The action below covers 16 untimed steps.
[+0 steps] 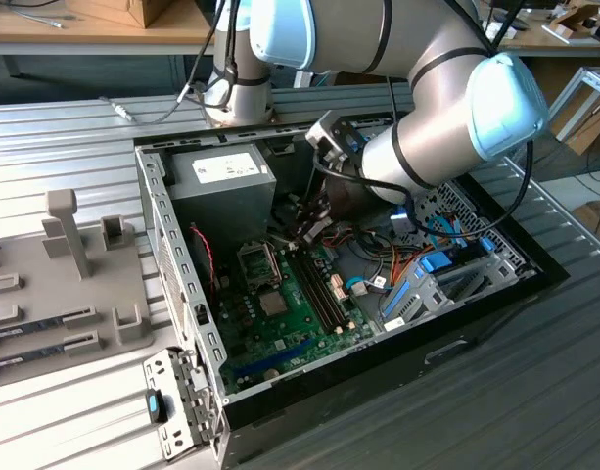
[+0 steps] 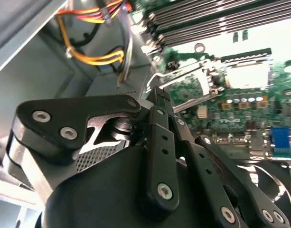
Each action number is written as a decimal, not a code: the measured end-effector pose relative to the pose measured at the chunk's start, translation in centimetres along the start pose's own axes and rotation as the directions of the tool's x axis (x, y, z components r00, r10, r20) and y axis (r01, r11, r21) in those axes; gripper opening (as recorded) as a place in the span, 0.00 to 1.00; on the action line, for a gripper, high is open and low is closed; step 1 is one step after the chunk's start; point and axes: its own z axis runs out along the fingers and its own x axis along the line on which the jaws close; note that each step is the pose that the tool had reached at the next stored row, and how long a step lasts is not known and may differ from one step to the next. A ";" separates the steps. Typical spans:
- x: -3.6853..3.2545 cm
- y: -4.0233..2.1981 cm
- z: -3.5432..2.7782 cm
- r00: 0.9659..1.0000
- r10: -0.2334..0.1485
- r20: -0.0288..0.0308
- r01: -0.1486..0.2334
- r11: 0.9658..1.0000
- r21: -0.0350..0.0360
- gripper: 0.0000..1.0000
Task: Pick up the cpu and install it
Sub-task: 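Close the cpu cover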
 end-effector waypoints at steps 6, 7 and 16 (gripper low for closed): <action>-0.08 0.06 0.08 0.997 0.046 -0.054 -0.041 0.995 0.090 0.11; -0.04 0.09 0.09 0.997 0.052 -0.051 -0.047 0.995 0.090 0.11; 0.00 0.09 0.25 0.997 0.073 -0.034 -0.069 0.991 0.113 0.11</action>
